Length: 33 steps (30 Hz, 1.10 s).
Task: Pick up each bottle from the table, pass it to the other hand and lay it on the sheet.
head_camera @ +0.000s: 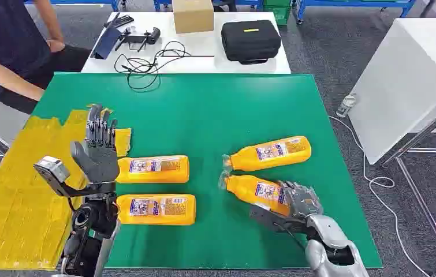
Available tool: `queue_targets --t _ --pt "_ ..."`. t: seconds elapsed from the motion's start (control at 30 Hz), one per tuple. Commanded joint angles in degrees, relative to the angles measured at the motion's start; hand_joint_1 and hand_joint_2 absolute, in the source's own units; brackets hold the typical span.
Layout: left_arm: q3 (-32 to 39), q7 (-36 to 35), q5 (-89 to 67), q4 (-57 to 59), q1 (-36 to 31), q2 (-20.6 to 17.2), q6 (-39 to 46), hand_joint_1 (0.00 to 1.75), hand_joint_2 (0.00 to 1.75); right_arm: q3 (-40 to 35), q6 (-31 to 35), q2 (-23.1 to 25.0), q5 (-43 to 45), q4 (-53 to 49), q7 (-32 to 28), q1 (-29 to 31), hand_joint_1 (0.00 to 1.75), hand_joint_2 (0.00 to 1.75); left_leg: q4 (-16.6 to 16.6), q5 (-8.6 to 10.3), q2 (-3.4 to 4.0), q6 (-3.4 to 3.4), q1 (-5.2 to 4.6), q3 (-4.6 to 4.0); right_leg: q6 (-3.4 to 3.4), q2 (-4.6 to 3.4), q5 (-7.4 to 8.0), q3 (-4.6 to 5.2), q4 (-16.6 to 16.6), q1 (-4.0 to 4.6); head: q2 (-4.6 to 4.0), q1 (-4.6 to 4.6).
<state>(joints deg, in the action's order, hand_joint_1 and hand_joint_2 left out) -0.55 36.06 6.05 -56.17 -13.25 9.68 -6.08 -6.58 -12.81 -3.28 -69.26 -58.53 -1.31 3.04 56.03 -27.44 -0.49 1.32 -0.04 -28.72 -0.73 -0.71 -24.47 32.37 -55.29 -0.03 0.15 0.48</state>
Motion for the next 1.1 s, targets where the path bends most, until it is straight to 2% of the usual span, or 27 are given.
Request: queue_targets --t 0.03,0.2,0.23,0.33,0.37,0.43,0.47,0.53,0.6,0.67,0.73,0.87,0.9,1.1 --pt "0.6 -0.2 0.1 4.8 -3.1 -1.0 -0.8 0.00 0.00 3.9 1.0 1.5 3.2 6.3 -0.4 2.4 1.75 1.75 0.0 0.02 -0.02 -0.06 0.04 0.02 0.00 0.08 0.01 -0.04 0.1 0.04 0.00 0.02" --pt "2.3 -0.7 1.5 5.5 -4.1 -1.9 -3.7 0.00 0.00 7.4 2.6 2.8 16.2 1.8 -7.6 7.0 1.75 1.75 0.0 0.02 0.13 -0.08 0.01 -0.06 -0.01 -0.04 0.06 0.07 0.0 0.01 0.00 0.00" --pt "2.7 -1.1 1.5 5.4 -4.2 -1.9 -3.8 0.00 0.00 7.6 1.1 3.4 20.0 -1.5 -8.0 8.0 1.75 1.75 0.0 0.01 0.19 -0.06 0.01 -0.10 -0.01 -0.12 0.07 0.12 0.0 0.01 0.00 0.02" --pt "2.9 -1.4 1.4 5.4 -4.3 -1.8 -3.9 0.00 0.00 6.9 -0.6 3.3 20.9 -3.9 -5.8 8.4 1.75 1.75 0.1 0.01 0.31 -0.08 0.00 -0.32 -0.01 -0.23 0.10 0.30 -0.1 -0.03 0.02 0.02" --pt "2.9 -1.4 1.4 5.4 -4.3 -1.7 -3.9 0.00 1.75 6.8 -0.6 3.3 20.9 -3.9 -5.8 8.1 1.75 1.75 0.0 0.02 0.20 -0.06 0.00 -0.27 -0.01 -0.13 0.06 0.23 -0.1 -0.04 0.02 0.00" --pt "3.0 -2.1 1.6 6.2 -5.3 -1.6 -4.4 0.00 1.75 8.2 1.4 5.3 26.8 -6.3 -10.7 10.7 1.75 1.75 0.0 0.01 0.12 -0.10 0.05 -0.17 -0.01 -0.03 0.04 0.18 0.0 0.03 0.02 0.00" --pt "3.0 -2.7 2.0 7.0 -6.2 -1.6 -5.1 0.00 1.75 7.9 1.3 5.9 27.3 -7.4 -10.4 12.9 1.75 1.75 0.0 0.02 0.08 -0.07 0.01 -0.19 -0.03 -0.04 0.03 0.22 -0.1 0.01 0.02 0.00" --pt "3.0 -2.9 2.2 7.4 -6.6 -1.6 -5.2 0.00 1.75 7.7 1.2 6.0 27.4 -7.8 -10.3 13.6 1.75 1.75 0.1 0.02 0.21 -0.06 -0.03 -0.40 -0.04 -0.21 0.08 0.46 -0.2 -0.04 0.00 0.00" --pt "3.3 -4.6 4.6 10.7 -9.8 -1.6 -8.5 0.00 1.75 5.5 0.8 7.6 29.0 -8.2 -10.9 19.8 1.75 1.75 0.1 0.04 0.25 -0.07 0.04 -0.47 -0.05 -0.21 0.07 0.49 -0.2 -0.01 0.02 0.02" --pt "2.9 -4.5 5.7 13.3 -12.2 -1.6 -9.1 0.00 1.75 1.8 2.8 8.4 31.6 -0.6 -9.6 27.3 1.75 1.75 0.1 0.09 0.33 -0.04 0.00 -0.57 -0.05 -0.29 0.13 0.66 -0.2 -0.05 0.00 0.02" --pt "2.5 -4.5 6.2 14.1 -12.9 -1.6 -9.4 0.00 1.75 -0.3 5.0 8.5 32.3 3.3 -9.8 30.2 1.75 1.75 0.1 0.11 0.40 -0.06 0.01 -0.66 -0.05 -0.33 0.18 0.73 -0.2 -0.05 0.02 0.00" --pt "0.2 -5.9 9.1 14.1 -13.7 -1.4 -12.1 0.00 1.75 -8.9 15.8 12.1 32.3 21.0 -9.9 41.3 1.75 1.75 0.1 0.15 0.40 -0.06 0.05 -0.52 0.09 -0.34 0.28 0.62 -0.1 0.00 0.02 0.02" --pt "-0.4 -6.9 9.8 14.3 -14.2 -1.4 -12.7 0.00 1.75 -9.7 17.3 13.4 32.6 22.8 -9.1 42.3 1.75 1.75 0.1 0.12 0.60 -0.10 0.07 -0.49 0.08 -0.49 0.30 0.64 -0.2 0.02 0.02 0.00" --pt "-3.5 -11.4 12.7 15.5 -18.1 0.9 -14.8 0.00 1.75 -18.3 24.4 19.3 32.3 29.7 -1.5 44.2 1.75 1.75 0.1 0.19 0.20 -0.15 0.11 -0.52 0.09 -0.14 0.20 0.61 -0.2 0.07 0.02 0.00"
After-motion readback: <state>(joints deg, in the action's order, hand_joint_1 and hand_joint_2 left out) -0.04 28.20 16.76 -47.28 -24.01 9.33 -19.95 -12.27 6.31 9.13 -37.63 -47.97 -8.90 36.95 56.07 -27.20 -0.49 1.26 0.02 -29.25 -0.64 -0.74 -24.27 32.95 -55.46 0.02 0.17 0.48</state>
